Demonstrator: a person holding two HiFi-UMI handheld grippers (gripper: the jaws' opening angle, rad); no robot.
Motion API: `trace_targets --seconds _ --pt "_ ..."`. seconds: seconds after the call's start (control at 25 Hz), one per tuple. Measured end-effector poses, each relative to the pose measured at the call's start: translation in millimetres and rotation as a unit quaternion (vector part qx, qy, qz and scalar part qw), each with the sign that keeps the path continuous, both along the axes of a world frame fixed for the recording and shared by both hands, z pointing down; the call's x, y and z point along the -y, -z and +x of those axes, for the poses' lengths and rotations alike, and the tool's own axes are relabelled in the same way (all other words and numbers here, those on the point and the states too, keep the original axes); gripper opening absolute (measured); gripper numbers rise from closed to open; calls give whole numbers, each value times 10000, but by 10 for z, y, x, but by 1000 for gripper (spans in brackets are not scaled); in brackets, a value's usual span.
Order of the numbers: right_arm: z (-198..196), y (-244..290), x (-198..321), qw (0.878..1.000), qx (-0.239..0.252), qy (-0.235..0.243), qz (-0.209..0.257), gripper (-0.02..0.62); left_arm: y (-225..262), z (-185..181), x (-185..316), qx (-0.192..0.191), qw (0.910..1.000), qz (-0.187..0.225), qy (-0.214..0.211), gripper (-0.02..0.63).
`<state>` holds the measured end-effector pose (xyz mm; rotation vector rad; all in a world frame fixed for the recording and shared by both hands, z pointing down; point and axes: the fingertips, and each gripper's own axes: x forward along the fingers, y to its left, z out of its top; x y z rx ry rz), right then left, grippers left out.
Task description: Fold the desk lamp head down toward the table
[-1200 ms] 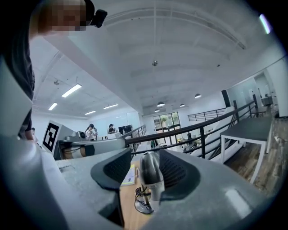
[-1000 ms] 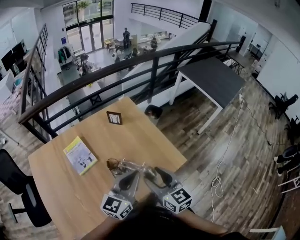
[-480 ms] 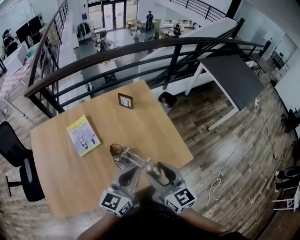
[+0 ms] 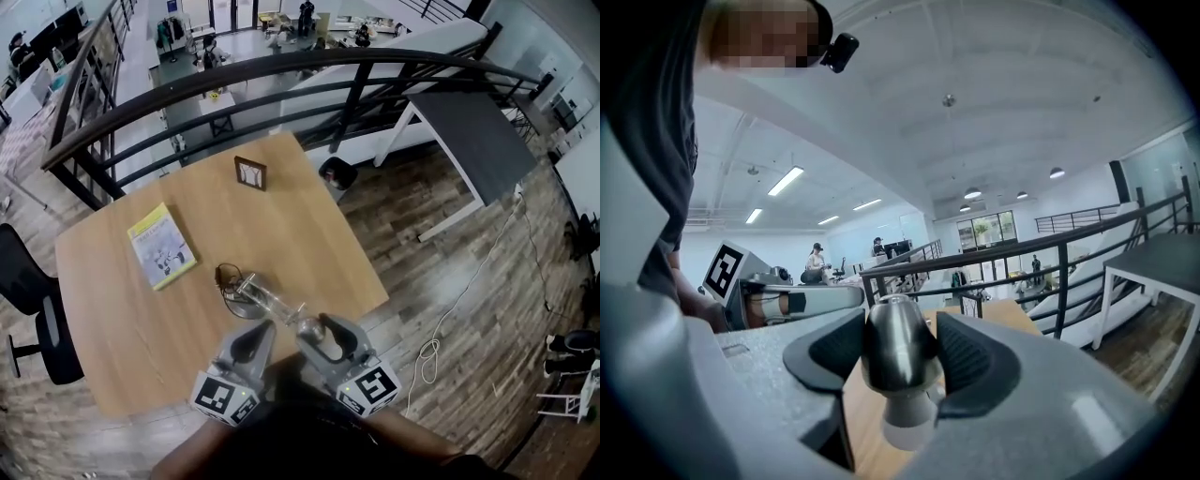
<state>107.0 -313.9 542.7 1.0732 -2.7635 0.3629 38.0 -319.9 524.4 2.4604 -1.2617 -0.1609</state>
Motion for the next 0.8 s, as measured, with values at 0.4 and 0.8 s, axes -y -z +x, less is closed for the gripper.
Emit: trace_targets --seconds 0.4,0.8 --pt "166 -964 -199 9948 -770 227 -619 221 -59 -62 -71 47 9999 -104 31 0" --pt "-32 -2013 -94 9837 -1145 504 -1295 213 -100 -93 -154 180 9996 -218 94 0"
